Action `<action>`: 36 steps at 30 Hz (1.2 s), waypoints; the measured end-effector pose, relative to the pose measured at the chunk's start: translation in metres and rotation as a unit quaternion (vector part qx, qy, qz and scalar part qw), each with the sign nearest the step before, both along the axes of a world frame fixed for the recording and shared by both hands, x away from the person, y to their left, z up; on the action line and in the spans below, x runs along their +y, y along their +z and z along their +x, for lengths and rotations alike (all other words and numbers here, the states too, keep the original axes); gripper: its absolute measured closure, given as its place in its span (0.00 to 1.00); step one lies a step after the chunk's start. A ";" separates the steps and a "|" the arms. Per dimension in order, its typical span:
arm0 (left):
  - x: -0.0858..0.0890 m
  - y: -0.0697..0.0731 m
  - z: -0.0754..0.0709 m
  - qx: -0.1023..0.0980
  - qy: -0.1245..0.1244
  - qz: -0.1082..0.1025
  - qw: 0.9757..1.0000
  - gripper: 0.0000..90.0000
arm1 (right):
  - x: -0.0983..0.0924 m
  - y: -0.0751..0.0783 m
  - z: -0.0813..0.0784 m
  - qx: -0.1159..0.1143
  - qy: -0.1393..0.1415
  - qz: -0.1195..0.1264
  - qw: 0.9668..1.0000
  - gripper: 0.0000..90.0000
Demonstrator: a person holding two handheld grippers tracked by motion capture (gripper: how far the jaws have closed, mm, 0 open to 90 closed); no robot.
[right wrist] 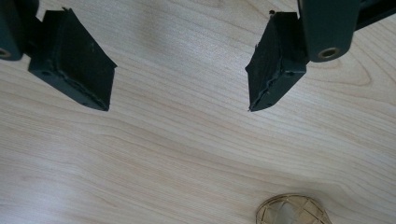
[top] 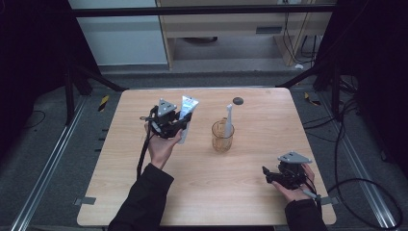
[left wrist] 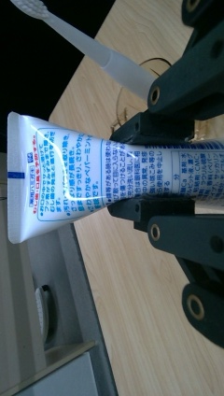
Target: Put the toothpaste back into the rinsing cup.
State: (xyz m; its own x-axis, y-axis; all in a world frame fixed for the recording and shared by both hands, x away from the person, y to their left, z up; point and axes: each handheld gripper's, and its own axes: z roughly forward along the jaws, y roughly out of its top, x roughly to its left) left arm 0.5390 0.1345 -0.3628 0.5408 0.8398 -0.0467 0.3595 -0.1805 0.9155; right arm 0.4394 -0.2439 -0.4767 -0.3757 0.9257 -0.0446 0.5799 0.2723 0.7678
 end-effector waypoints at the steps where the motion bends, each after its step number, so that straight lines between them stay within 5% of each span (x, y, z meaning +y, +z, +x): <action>1: -0.002 0.000 0.001 -0.001 0.000 -0.003 1.000 0.76 | 0.000 0.000 0.000 0.000 0.000 -0.001 1.000 0.26; 17: -0.032 -0.006 0.013 -0.033 0.000 -0.048 0.998 0.77 | 0.000 -0.001 0.001 0.001 -0.002 -0.002 1.000 0.26; 36: -0.063 -0.001 0.028 -0.058 -0.009 -0.077 0.995 0.77 | -0.003 -0.002 0.001 0.001 -0.003 0.003 1.000 0.26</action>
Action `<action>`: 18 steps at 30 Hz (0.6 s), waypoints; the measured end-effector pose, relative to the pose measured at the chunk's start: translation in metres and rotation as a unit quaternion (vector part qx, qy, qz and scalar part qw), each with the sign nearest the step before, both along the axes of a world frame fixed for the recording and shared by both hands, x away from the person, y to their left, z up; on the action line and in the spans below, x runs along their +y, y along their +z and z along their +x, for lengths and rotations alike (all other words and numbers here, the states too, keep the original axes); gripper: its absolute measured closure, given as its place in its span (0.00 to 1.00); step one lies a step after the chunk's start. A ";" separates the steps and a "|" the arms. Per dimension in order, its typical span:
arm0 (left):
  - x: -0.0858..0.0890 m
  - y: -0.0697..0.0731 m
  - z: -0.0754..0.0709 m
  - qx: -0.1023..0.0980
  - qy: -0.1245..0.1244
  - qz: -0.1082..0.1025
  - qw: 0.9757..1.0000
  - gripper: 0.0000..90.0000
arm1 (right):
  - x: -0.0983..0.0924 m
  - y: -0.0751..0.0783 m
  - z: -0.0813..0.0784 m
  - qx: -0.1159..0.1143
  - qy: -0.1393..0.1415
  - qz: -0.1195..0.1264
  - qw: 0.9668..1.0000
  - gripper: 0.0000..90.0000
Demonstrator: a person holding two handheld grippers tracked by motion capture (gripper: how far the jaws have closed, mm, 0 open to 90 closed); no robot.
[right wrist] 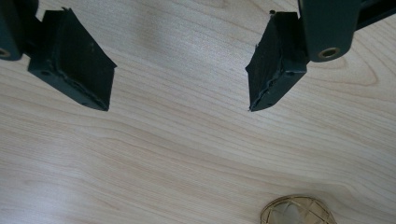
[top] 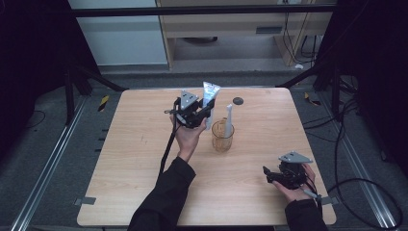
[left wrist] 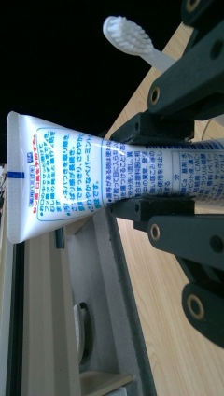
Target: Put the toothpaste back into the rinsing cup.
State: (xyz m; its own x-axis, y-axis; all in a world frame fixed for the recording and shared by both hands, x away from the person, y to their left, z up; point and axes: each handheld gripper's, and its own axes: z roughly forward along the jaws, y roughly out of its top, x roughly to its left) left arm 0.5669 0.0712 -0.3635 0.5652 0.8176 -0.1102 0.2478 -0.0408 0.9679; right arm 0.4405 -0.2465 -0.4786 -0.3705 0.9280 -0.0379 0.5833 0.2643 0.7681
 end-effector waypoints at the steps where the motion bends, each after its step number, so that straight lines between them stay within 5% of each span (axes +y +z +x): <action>1: -0.002 0.000 0.001 0.000 -0.002 0.000 1.000 0.77 | 0.000 0.000 0.000 0.000 0.000 0.000 1.000 0.26; 18: -0.028 -0.015 0.012 0.001 -0.020 -0.001 1.000 0.77 | -0.001 -0.002 0.001 0.002 0.001 0.001 1.000 0.25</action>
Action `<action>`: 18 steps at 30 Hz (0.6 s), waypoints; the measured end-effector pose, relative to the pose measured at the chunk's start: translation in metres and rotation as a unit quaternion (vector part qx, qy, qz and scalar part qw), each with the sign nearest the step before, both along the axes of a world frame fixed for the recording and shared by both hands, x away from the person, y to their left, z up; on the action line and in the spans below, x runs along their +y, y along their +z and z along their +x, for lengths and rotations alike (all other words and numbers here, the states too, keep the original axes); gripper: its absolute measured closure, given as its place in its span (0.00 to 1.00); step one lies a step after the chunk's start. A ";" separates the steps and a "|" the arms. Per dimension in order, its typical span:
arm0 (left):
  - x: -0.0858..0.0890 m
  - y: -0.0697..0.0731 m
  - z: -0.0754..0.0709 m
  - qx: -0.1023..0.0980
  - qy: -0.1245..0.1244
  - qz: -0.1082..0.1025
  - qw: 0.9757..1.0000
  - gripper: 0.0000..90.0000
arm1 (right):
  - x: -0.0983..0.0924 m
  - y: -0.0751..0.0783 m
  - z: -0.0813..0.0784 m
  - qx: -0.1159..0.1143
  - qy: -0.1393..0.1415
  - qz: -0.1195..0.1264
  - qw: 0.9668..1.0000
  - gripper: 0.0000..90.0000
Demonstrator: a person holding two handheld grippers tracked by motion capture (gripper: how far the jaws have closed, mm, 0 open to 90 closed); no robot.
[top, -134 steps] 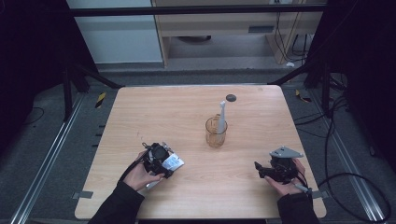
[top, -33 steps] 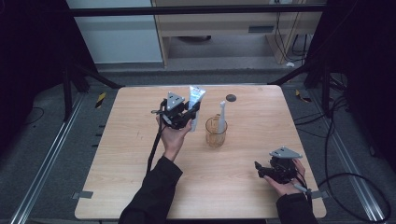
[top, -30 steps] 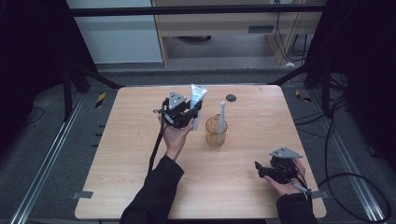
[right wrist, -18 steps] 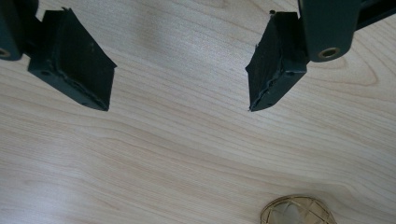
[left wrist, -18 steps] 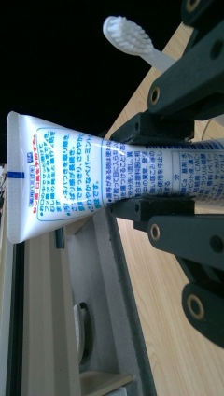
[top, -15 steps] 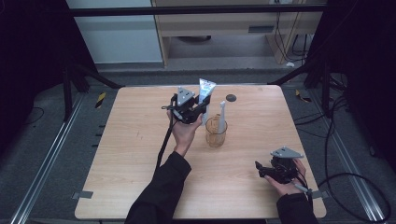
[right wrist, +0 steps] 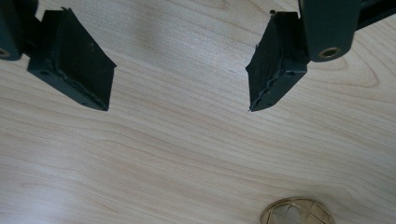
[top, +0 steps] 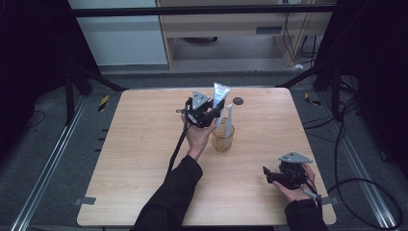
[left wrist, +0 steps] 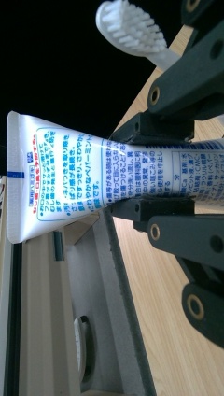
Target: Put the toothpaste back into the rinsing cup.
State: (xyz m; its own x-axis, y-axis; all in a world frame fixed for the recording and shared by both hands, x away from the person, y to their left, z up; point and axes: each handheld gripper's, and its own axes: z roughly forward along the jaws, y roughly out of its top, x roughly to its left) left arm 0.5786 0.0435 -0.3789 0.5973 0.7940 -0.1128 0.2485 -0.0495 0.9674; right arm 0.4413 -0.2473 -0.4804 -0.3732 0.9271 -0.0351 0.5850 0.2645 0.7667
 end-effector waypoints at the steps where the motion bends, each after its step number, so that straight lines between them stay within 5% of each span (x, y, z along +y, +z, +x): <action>1: -0.001 -0.001 0.000 0.001 -0.002 0.001 1.000 0.77 | 0.000 0.000 0.000 0.001 -0.001 0.000 1.000 0.25; 18: -0.013 -0.013 0.003 0.006 -0.016 0.013 1.000 0.76 | 0.001 -0.001 -0.001 0.006 -0.001 0.002 1.000 0.25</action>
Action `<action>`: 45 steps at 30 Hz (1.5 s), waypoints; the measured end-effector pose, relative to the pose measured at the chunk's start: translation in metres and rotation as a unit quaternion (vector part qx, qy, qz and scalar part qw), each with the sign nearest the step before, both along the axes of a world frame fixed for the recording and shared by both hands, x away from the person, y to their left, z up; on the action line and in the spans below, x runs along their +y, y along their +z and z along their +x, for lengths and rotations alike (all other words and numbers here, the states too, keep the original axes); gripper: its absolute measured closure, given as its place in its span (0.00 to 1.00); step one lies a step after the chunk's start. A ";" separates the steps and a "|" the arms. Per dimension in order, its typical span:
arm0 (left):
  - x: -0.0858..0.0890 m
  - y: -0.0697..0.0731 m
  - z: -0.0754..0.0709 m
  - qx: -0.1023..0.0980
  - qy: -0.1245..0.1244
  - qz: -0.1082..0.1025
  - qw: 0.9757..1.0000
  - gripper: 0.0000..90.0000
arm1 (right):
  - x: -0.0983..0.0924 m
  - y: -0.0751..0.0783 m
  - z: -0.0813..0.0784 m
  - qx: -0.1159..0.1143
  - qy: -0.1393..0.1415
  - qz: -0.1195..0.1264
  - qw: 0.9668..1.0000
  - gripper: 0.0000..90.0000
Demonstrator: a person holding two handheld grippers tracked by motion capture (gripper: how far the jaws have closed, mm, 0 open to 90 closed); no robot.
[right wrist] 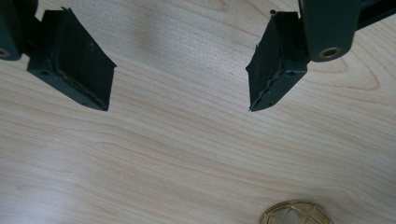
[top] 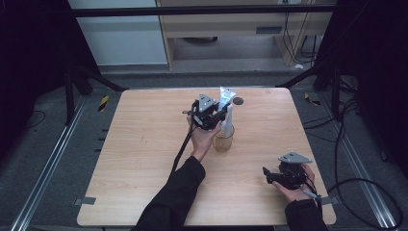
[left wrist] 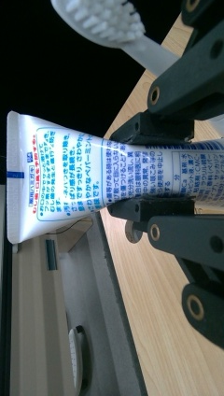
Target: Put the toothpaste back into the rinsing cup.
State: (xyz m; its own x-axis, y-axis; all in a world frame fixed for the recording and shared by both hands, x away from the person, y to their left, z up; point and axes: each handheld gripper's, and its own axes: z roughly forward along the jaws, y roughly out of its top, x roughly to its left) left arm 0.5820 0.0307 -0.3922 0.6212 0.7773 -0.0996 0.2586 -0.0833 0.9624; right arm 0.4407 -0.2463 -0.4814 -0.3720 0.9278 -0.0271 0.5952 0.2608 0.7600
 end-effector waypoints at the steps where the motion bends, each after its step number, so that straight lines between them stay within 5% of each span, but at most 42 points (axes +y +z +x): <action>1: 0.000 -0.001 0.000 0.001 0.000 0.001 1.000 0.76 | 0.000 0.000 0.000 0.000 0.000 0.000 1.000 0.25; 33: 0.005 -0.031 -0.006 0.037 -0.021 0.045 0.998 0.73 | 0.001 -0.001 0.000 0.001 0.002 -0.004 1.000 0.25; 45: 0.013 -0.042 -0.018 0.046 -0.026 0.092 0.994 0.69 | 0.001 -0.002 0.000 0.004 0.002 -0.007 1.000 0.25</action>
State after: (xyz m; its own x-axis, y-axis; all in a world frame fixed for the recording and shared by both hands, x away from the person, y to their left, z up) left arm 0.5637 0.0436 -0.4341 0.6560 0.7545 -0.0176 0.3358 -0.2710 0.9021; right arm 0.4408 -0.2451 -0.4837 -0.3761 0.9259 -0.0365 0.6003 0.2735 0.7516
